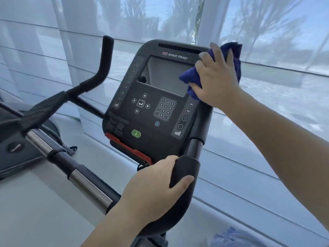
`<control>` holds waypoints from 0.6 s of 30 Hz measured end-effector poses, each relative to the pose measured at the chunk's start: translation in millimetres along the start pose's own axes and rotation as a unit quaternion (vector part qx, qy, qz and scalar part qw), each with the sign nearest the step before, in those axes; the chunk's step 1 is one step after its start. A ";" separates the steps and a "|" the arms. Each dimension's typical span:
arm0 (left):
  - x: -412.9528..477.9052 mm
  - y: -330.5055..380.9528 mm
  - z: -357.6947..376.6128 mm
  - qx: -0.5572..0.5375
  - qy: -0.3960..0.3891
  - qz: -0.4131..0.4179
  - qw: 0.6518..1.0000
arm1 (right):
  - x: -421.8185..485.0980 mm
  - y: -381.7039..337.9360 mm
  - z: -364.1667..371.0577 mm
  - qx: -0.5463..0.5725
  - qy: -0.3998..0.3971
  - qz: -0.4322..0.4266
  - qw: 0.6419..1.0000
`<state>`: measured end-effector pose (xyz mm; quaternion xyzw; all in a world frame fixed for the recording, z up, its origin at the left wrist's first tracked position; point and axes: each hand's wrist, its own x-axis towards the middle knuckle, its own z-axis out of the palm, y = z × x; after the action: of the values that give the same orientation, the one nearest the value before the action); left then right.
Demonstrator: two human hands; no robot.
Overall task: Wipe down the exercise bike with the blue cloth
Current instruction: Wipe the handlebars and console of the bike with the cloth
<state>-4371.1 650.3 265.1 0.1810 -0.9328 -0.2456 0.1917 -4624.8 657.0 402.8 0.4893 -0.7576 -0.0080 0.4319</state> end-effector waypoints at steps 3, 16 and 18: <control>-0.7 -2.4 1.9 -0.004 0.006 -0.001 1.000 | -1.6 0.7 -3.9 -0.017 -0.010 -0.020 1.000; -1.6 -3.5 2.0 0.005 0.007 0.011 1.000 | -0.7 6.0 -10.3 -0.069 -0.047 -0.126 0.989; -2.1 -3.6 1.9 0.006 0.007 0.009 1.000 | -0.4 7.2 -10.2 -0.084 -0.045 -0.138 0.986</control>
<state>-4369.3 649.0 261.1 0.1752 -0.9347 -0.2367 0.1993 -4623.2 665.2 412.1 0.5500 -0.6982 -0.1536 0.4317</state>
